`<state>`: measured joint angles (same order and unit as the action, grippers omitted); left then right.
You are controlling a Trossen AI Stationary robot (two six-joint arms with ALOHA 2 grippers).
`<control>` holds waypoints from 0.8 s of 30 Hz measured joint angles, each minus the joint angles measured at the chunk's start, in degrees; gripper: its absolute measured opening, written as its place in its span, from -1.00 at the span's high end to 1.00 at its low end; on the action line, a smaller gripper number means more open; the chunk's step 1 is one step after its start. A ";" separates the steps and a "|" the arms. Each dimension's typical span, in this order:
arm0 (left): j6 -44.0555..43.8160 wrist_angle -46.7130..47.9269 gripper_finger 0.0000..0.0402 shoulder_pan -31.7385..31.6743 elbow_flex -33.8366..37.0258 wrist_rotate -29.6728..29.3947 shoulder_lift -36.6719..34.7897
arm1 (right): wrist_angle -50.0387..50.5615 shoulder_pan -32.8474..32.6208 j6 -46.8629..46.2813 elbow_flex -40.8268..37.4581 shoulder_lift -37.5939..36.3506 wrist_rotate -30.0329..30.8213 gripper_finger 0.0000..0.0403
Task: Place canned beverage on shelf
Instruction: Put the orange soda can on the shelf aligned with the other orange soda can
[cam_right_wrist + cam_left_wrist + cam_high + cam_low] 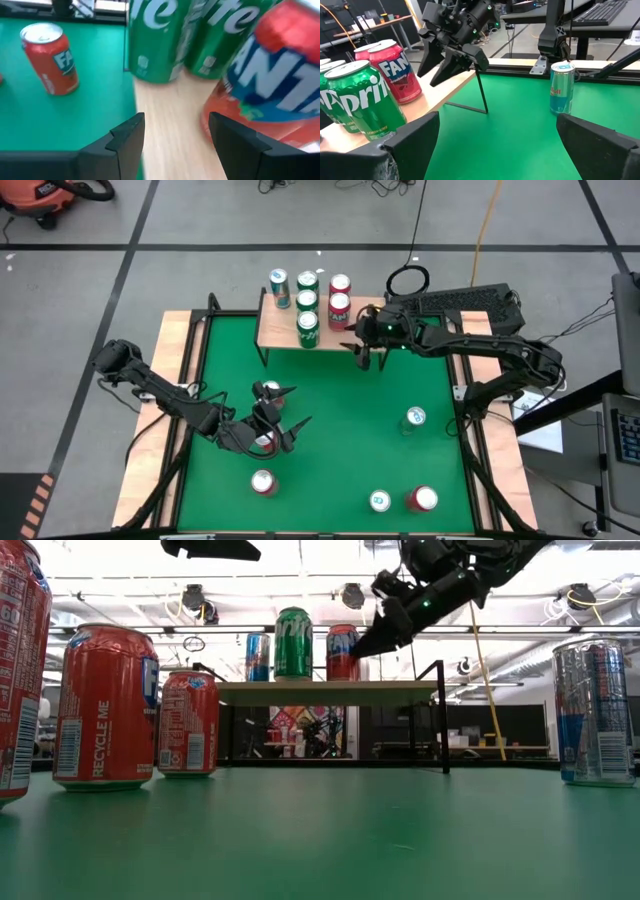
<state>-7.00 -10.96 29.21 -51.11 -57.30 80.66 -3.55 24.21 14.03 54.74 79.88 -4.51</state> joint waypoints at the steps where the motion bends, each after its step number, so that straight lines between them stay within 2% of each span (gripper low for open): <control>1: 0.01 0.00 -0.96 0.00 0.00 0.00 0.00 | -0.68 0.00 0.07 0.00 0.00 0.04 -0.05; 14: 0.21 0.00 -0.96 0.00 0.00 -0.23 0.00 | -8.57 0.04 0.46 0.02 2.39 0.16 -0.05; 24: -0.18 0.75 -0.96 -0.39 0.00 -0.39 0.00 | -10.88 0.09 1.61 0.02 3.82 0.26 -0.05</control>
<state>-7.18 -10.21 28.82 -51.11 -57.69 80.66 -14.43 24.29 15.64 54.76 83.70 -4.25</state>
